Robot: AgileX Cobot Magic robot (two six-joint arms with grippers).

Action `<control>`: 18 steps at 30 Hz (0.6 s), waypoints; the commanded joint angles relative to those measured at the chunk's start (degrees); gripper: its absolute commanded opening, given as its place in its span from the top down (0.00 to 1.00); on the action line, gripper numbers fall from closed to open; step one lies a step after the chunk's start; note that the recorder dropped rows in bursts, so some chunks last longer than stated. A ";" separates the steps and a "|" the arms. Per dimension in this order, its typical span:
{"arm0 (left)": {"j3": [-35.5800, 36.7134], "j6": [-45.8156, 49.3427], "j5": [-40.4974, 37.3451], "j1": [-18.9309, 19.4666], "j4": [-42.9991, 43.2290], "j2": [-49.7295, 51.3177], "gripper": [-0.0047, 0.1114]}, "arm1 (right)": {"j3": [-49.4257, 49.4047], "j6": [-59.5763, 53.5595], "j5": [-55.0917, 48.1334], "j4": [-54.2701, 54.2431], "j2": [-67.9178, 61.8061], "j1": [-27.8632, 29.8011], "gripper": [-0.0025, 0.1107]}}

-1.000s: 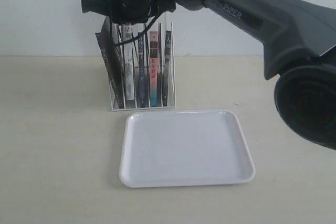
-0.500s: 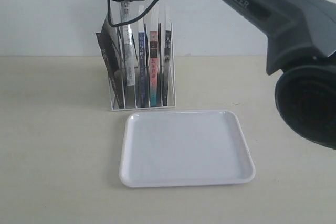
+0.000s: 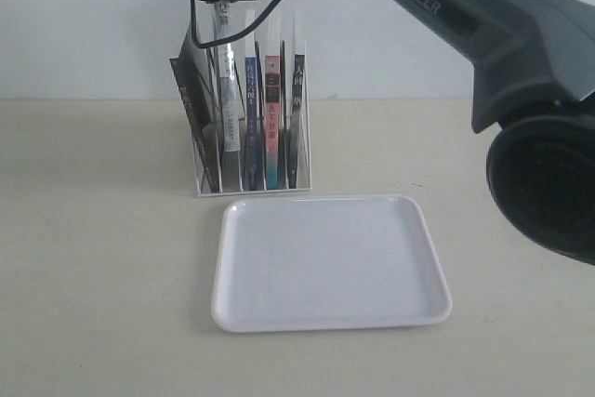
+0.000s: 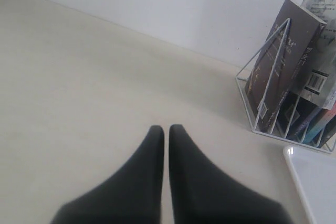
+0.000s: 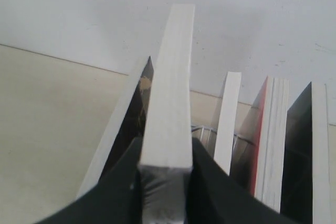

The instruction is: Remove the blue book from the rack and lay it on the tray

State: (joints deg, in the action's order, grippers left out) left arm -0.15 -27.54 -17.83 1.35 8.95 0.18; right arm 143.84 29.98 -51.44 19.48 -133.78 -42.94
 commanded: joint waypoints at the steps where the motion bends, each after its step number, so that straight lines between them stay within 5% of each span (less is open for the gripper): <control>1: 0.15 0.25 0.25 0.14 0.05 -0.18 0.92 | 0.82 -0.48 2.23 1.67 1.27 0.06 0.98; 18: 0.15 0.25 0.25 0.14 0.05 -0.18 0.92 | 0.82 -0.36 8.58 2.32 -6.12 0.06 0.98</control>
State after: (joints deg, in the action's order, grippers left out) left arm -0.15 -27.54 -17.83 1.35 8.95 0.18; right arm 143.98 30.30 -48.30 20.28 -139.72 -42.94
